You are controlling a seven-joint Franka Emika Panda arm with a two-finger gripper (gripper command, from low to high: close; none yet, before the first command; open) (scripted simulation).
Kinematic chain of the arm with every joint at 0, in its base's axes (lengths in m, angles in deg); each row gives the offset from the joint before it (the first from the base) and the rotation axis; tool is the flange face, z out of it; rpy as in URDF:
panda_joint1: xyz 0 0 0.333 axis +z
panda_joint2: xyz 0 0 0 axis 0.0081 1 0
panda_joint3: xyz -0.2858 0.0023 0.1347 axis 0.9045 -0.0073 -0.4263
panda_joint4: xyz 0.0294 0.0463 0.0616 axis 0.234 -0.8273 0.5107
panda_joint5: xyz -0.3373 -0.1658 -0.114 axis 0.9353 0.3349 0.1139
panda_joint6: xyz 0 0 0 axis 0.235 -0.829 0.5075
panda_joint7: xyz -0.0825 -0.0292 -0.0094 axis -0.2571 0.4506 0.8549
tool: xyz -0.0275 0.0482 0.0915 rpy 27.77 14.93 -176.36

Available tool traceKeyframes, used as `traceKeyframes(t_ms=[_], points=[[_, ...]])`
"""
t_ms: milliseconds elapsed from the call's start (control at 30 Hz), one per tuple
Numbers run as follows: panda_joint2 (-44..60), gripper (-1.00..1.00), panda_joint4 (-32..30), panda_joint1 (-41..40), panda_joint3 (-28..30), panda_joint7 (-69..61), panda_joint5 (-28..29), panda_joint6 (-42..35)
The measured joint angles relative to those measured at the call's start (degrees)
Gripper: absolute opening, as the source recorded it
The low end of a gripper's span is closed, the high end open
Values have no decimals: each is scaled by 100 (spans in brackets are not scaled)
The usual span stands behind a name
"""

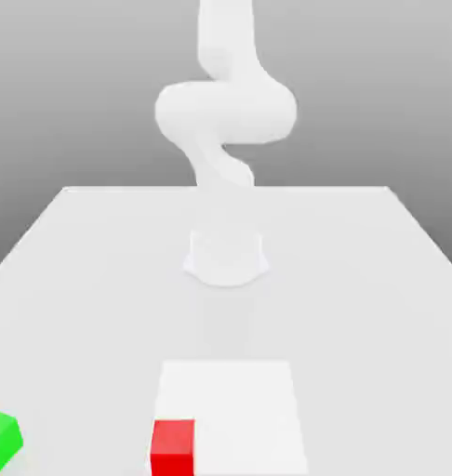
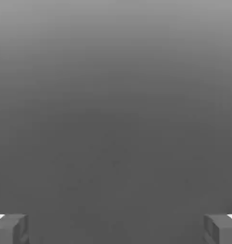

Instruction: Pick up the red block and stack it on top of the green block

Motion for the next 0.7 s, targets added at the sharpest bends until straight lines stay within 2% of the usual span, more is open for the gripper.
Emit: traceKeyframes(t_ms=[700], points=[[4396,0,-556,-4,519,-938,-356,1548]])
